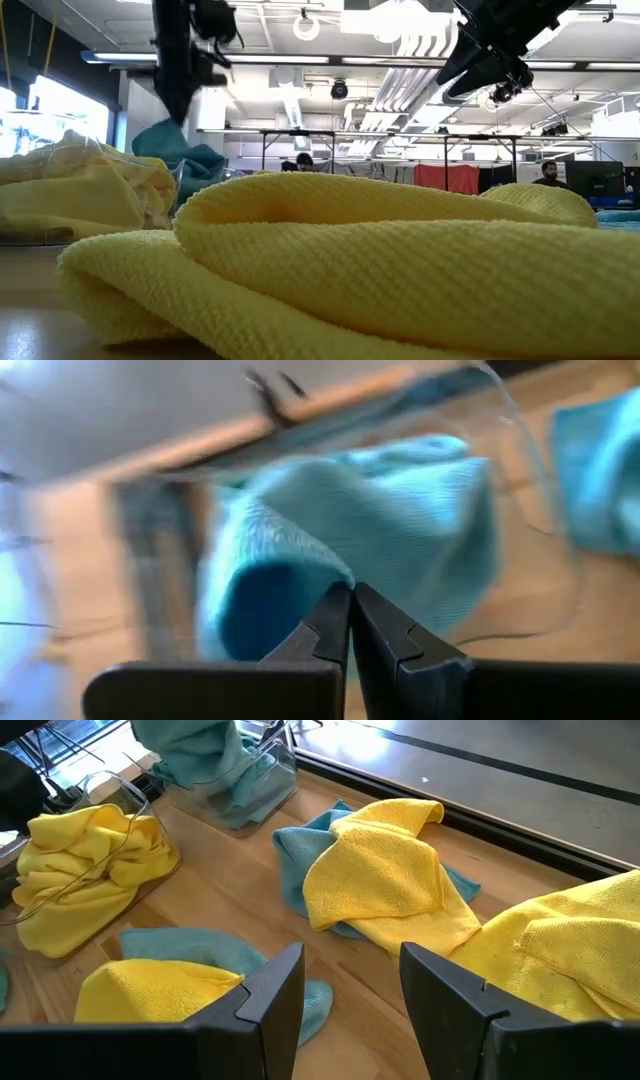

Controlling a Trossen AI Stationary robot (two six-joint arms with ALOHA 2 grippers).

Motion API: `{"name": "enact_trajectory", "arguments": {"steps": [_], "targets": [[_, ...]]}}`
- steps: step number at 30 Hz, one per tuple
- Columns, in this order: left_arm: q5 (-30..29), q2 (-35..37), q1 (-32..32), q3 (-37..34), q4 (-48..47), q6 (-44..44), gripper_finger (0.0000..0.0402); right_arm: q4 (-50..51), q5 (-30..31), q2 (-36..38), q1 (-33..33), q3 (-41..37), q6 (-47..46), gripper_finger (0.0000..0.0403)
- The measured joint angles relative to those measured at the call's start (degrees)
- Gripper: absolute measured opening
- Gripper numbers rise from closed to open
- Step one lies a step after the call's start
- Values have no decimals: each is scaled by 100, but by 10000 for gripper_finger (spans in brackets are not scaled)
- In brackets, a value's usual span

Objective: Sort microfiber towel by color & place in baskets
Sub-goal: Put the blue microfiber cloth into the top transparent bin

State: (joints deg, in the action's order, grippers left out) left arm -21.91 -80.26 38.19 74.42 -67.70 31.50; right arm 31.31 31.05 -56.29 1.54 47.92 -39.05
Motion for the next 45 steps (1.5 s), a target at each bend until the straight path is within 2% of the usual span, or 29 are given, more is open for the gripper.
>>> {"name": "enact_trajectory", "arguments": {"steps": [2, 9, 14, 23, 32, 40, 45], "targets": [[439, -23, 104, -411, 610, 72, 0, 0, 0, 0, 0, 0, -13, 161], [1085, -151, 639, -1495, 1851, 247, 0, 0, -2, 0, 0, 0, -146, 161], [1130, -285, 914, -1906, 2595, 435, 0, 2, -1, 0, 0, 0, -209, 161], [1170, -858, 958, -1953, 2748, 599, 7, 7, -2, 0, 0, 0, -404, 161], [1332, -1294, 958, -1941, 2790, 594, 51, 20, -2, 0, 0, 0, -448, 161], [1382, -1271, 958, -1946, 2802, 591, 78, 20, -2, 0, 1, 0, -448, 161], [1392, -883, 936, -1959, 2713, 593, 79, 49, -2, 0, 0, 0, -446, 161]]}}
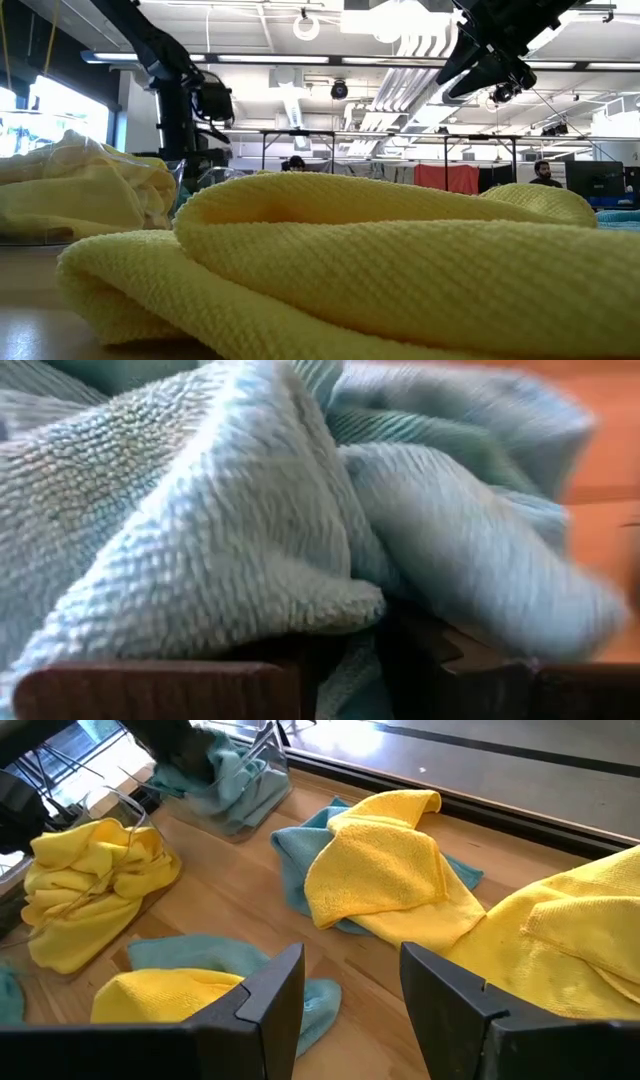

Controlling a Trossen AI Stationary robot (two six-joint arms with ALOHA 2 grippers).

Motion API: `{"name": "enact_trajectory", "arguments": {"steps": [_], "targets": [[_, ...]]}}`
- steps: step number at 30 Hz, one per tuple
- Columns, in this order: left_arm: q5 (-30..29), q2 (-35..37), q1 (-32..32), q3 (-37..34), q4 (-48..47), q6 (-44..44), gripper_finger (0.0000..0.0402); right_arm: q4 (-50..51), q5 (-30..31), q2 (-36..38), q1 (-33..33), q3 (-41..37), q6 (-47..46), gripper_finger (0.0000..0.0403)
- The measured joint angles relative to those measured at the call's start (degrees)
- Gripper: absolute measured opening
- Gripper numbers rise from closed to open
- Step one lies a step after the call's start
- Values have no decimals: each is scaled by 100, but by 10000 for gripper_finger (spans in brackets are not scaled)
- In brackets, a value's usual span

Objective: Sort microfiber towel by color & place in baskets
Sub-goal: Put the blue microfiber cloth into the top transparent bin

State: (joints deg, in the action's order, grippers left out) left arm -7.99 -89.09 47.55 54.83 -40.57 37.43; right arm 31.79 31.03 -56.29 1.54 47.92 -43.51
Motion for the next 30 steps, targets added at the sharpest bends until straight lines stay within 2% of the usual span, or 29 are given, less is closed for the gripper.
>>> {"name": "enact_trajectory", "arguments": {"steps": [12, 19, 25, 30], "targets": [[32, 1627, -159, 0, -63, 250, 79, 209, 0, 0, 0, 0, 0, 161], [-260, 2250, -463, 2, -16, 348, 79, 236, 2, 0, 0, 0, 44, 161], [-1163, 2181, -514, 4, -352, 534, 79, 233, 2, 0, 0, 0, 44, 161], [-983, 1650, -173, -196, -491, 414, 78, 231, 2, 0, 0, 0, -44, 161]]}}
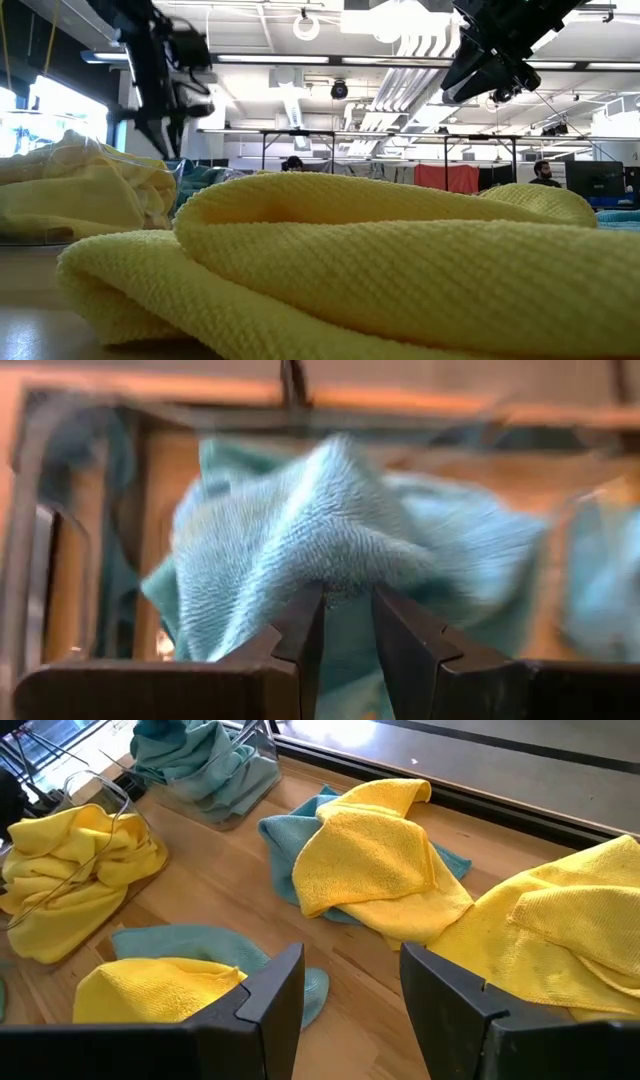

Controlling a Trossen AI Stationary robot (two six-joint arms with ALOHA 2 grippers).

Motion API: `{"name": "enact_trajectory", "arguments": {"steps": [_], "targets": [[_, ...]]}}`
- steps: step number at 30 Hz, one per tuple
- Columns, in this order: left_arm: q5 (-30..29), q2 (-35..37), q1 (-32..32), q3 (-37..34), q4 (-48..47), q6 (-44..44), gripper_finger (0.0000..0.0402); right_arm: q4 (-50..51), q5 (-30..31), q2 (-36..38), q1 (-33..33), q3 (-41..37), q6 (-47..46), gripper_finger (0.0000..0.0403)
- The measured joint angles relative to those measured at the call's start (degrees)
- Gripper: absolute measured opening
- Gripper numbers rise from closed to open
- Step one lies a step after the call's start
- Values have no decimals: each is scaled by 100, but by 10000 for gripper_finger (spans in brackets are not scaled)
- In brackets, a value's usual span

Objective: Sort microfiber towel by color & place in baskets
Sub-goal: Put the blue microfiber cloth into the top transparent bin

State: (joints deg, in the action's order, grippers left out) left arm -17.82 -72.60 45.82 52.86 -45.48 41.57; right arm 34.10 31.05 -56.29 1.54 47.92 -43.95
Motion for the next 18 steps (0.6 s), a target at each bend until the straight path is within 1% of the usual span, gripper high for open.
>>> {"name": "enact_trajectory", "arguments": {"steps": [3, 7, 10, 14, 18], "targets": [[234, -429, 163, -286, 126, 23, 78, -1, 1, 0, 0, 0, -109, 161], [755, -973, 348, -662, 695, -8, 78, -2, 1, 0, 0, 0, -128, 161], [859, -1214, 390, -781, 951, -14, 78, -2, 2, 0, 0, 0, -227, 161], [876, -1174, 363, -779, 945, -19, 78, -3, 2, 0, 0, 0, -232, 161], [1018, -750, 354, -633, 807, -75, 78, 0, 2, 0, 0, 0, -224, 161]]}}
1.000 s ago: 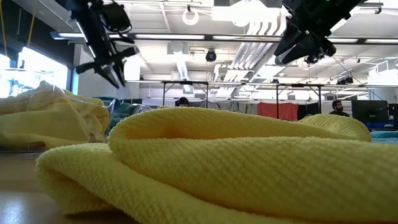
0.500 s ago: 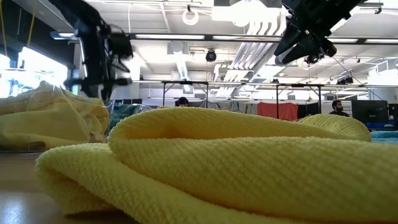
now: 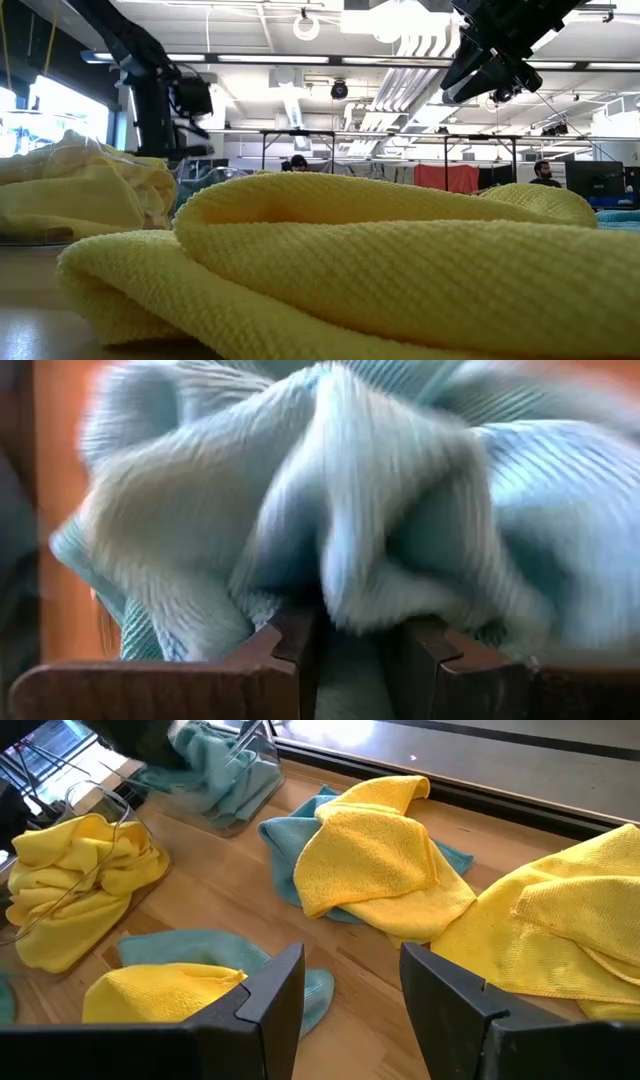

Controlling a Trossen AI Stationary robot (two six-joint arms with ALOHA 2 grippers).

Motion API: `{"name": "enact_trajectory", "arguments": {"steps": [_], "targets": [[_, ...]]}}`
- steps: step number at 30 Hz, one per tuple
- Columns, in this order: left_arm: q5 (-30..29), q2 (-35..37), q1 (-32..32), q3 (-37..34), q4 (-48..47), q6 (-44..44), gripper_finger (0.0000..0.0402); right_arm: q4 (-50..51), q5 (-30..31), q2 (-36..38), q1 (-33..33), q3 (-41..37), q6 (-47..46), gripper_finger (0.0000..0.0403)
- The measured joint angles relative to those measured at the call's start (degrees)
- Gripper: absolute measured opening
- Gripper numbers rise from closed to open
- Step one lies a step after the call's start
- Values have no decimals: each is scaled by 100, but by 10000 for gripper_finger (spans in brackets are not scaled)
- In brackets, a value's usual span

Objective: Sort microfiber towel by color & place in baskets
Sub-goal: Put the blue microfiber cloth into the top transparent bin, then put the yellow microfiber cloth into the bottom transparent bin

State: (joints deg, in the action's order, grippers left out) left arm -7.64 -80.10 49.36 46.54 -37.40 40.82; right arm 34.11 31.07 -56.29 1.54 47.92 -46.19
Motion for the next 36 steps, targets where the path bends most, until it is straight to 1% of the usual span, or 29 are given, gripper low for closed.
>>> {"name": "enact_trajectory", "arguments": {"steps": [6, 10, 13, 16, 18, 20, 23, 26, 28, 30, 33, 36], "targets": [[96, 990, -2, 304, -400, 25, 78, 114, 124, -35, 0, 0, -7, 161], [23, 1627, -2, 447, -645, 42, 78, 69, 290, -280, -8, 0, -8, 161], [-32, 2039, -67, 453, -652, 41, 78, -311, 282, -615, -97, 0, 98, 161], [-42, 2326, -196, 453, -651, -54, 78, -1094, 178, -1027, -278, 0, 566, 161], [-46, 2431, -295, 455, -647, -110, 78, -1622, -33, -1321, -512, 0, 797, 161], [-54, 2485, -387, 455, -641, -176, 78, -2006, -463, -1609, -832, 0, 864, 161], [-57, 2502, -481, 455, -634, -194, 78, -2254, -1276, -2022, -1328, 0, 873, 161], [-57, 2498, -553, 455, -634, -199, 78, -2383, -1769, -2345, -1708, 0, 872, 161], [-59, 2496, -592, 455, -634, -205, 78, -2380, -1920, -2512, -1896, 0, 903, 161], [-58, 2496, -624, 455, -632, -208, 78, -2277, -1941, -2620, -2068, 0, 911, 161], [-56, 2496, -660, 455, -630, -208, 78, -1892, -1949, -2665, -2331, 0, 887, 161], [-54, 2496, -710, 455, -608, -208, 78, -1416, -1830, -2669, -2602, 0, 874, 161]]}}
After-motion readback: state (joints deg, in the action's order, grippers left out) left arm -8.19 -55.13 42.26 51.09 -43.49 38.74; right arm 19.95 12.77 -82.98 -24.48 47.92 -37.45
